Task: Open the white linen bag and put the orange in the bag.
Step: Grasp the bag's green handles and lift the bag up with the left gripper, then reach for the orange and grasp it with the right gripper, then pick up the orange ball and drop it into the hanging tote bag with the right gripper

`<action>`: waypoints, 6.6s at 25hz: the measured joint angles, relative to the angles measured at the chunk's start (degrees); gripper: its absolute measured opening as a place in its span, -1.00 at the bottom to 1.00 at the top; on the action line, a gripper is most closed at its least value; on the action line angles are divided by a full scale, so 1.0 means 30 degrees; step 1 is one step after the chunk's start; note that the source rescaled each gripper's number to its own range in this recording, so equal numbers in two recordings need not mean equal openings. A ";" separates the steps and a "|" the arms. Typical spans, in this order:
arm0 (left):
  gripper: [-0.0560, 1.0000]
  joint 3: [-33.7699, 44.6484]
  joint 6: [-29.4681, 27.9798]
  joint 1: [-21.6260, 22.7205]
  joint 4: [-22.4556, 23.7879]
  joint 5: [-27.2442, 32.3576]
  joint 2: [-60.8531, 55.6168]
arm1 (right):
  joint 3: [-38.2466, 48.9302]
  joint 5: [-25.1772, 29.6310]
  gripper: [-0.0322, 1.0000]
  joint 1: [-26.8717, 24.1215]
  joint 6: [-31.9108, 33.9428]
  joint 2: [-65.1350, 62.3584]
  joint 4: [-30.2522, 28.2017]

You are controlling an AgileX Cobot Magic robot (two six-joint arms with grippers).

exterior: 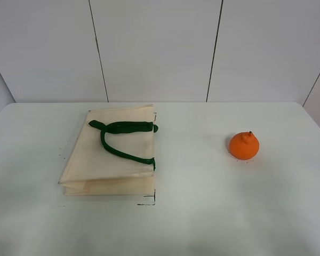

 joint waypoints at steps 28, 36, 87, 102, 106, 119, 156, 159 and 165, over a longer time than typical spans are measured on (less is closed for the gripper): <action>1.00 -1.2001 0.0000 -0.0020 -0.0071 -0.4048 2.6860 | 0.0000 0.0000 1.00 0.0000 0.0000 0.0000 0.0000; 1.00 -1.8775 -0.2428 -0.2613 0.0351 -0.2740 3.5241 | 0.0000 0.0000 1.00 0.0000 0.0000 0.0000 0.0000; -0.88 -2.7354 -0.4315 -0.6108 0.3413 0.1712 3.9859 | 0.0000 0.0000 1.00 0.0000 0.0000 0.0000 0.0000; -0.88 -2.8999 -0.2603 -0.6169 0.0201 0.2427 3.5212 | -0.4350 -0.0744 1.00 0.0000 -0.0368 1.2414 0.0000; -0.88 -2.8999 -0.2603 -0.6169 0.0201 0.2427 3.4913 | -0.7065 -0.1643 1.00 0.0000 -0.0425 1.8840 0.0000; -0.89 -2.8999 -0.2603 -0.6851 -0.0344 0.2427 3.4913 | -1.4414 -0.4324 1.00 0.0379 -0.0951 3.3264 0.0000; -0.89 -2.8999 -0.2463 -0.6895 -0.0345 0.2427 3.4613 | -1.8620 -0.4069 -0.92 0.0379 -0.8702 3.4032 1.3314; -0.89 -2.8999 -0.2457 -0.6895 -0.0345 0.2427 3.4310 | -1.8675 -0.3024 -0.92 0.0850 -0.9915 3.4040 1.5871; -0.89 -2.8999 -0.2418 -0.6895 -0.0040 0.2427 3.4182 | -1.8675 -0.3887 -0.92 0.3811 -1.0446 3.4561 1.6768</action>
